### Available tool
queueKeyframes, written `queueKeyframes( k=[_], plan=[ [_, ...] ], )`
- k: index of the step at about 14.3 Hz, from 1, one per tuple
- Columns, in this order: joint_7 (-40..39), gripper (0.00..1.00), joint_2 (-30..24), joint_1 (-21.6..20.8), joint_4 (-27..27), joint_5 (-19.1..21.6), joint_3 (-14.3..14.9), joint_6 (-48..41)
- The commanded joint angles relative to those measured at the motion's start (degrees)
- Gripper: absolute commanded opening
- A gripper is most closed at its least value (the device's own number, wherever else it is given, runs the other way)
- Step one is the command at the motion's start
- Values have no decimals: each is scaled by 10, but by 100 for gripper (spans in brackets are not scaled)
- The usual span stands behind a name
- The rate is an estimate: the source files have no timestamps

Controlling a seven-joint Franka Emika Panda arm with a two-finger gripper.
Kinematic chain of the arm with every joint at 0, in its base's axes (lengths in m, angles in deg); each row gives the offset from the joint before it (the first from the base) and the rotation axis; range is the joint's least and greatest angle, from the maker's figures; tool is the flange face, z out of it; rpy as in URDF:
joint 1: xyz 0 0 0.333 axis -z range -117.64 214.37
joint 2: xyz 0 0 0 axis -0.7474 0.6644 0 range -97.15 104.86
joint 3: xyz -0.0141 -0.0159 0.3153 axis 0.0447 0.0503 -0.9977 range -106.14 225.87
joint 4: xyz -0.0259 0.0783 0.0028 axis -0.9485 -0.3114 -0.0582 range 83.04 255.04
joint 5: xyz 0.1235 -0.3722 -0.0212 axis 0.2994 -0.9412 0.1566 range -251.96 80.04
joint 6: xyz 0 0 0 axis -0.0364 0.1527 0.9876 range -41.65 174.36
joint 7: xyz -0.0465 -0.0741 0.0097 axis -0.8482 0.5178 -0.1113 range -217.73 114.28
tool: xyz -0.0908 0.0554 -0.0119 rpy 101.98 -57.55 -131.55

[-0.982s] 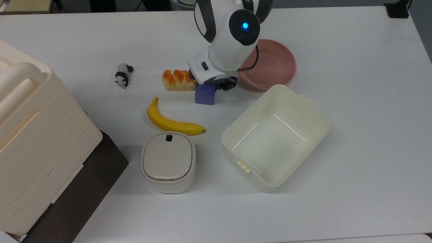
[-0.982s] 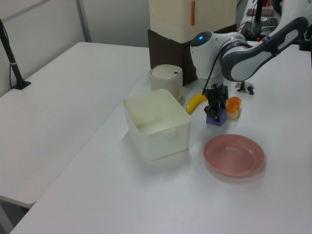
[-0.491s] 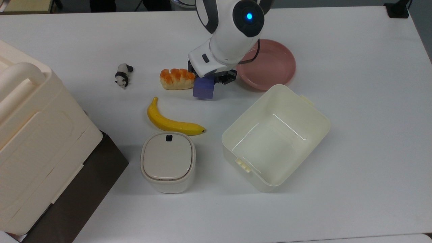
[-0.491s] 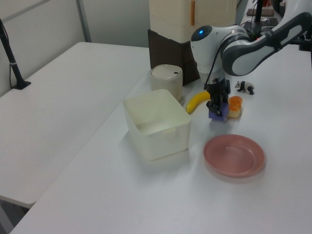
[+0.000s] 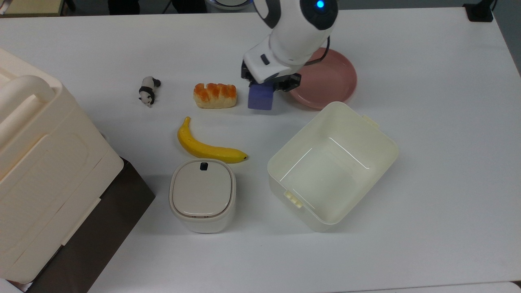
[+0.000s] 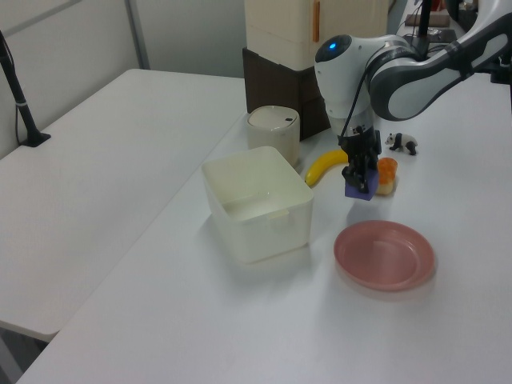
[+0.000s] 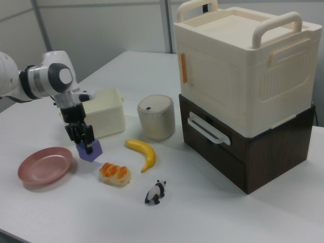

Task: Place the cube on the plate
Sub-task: 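Carry the purple cube over and lower it onto the pink plate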

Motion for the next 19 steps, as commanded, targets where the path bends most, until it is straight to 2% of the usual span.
queueKeyframes(
  k=[1, 3, 8, 13, 16, 18, 19],
  plan=[
    [15, 0, -14, -6, 5, 13, -31, -20],
    [40, 0, -14, -12, 5, 13, -53, -21],
    [98, 0, -10, -33, 6, 13, -87, -33],
    [125, 2, -8, -43, 7, 12, -98, -35],
    [133, 61, -8, -42, 7, 13, -98, -36],
    [134, 83, -7, -42, 7, 12, -98, -46],
    [135, 88, -7, -42, 7, 12, -98, -49]
  ],
)
